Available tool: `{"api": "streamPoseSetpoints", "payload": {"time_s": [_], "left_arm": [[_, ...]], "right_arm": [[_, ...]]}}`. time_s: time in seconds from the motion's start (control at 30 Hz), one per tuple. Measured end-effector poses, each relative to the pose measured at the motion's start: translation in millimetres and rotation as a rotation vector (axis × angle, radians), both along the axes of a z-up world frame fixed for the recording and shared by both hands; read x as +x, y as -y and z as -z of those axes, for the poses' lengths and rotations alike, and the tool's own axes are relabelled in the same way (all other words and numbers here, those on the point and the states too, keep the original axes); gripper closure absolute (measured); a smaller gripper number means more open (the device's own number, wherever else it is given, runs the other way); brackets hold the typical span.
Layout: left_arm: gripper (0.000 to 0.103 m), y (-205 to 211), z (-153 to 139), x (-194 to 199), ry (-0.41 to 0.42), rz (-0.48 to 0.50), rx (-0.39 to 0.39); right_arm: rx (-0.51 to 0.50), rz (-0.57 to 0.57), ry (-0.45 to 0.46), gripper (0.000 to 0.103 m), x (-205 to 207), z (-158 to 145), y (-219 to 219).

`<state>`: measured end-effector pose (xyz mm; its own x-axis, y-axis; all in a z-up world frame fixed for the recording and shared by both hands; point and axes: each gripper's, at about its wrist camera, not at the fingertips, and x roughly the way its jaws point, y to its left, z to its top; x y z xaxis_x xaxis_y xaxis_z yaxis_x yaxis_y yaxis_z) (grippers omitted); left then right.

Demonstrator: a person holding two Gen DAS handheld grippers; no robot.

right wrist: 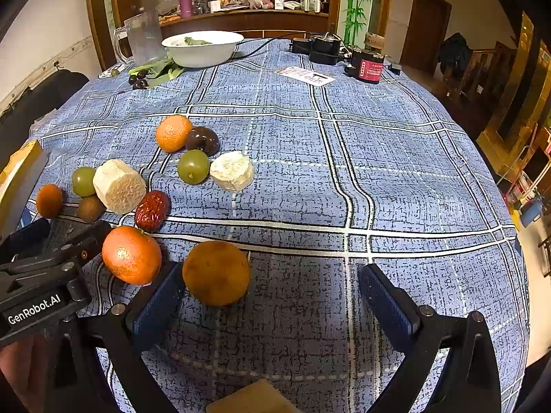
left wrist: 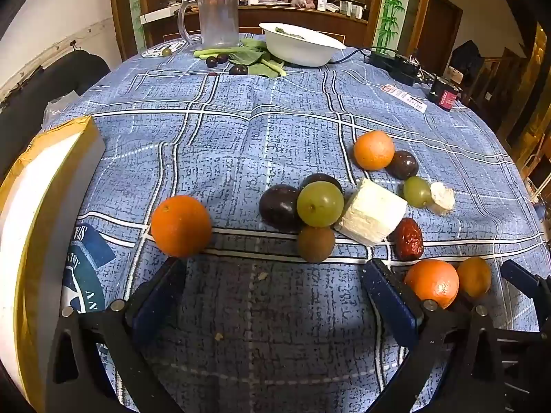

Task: Organize fruits

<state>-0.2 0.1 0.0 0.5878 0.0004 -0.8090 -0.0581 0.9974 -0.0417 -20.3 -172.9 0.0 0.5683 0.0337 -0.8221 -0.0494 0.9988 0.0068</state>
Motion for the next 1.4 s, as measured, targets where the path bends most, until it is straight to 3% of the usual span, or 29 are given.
{"api": "streamPoseSetpoints", "payload": {"time_s": [0.73,0.97,1.4], "left_arm": [[0.0,-0.1,0.0,0.2,-0.003,-0.004,-0.002],[0.0,4.0,2.3,3.1,-0.018,-0.049,0.036],[0.0,3.9,2.2,5.6,-0.055,-0.012,0.035]], "right_arm": [[-0.001,0.0,0.003,0.001,0.1,-0.1,0.0],[0.0,0.0,0.002,0.001,0.2,-0.1,0.1],[0.002,0.002,-0.004,0.001,-1.8,-1.9,-1.4]]}}
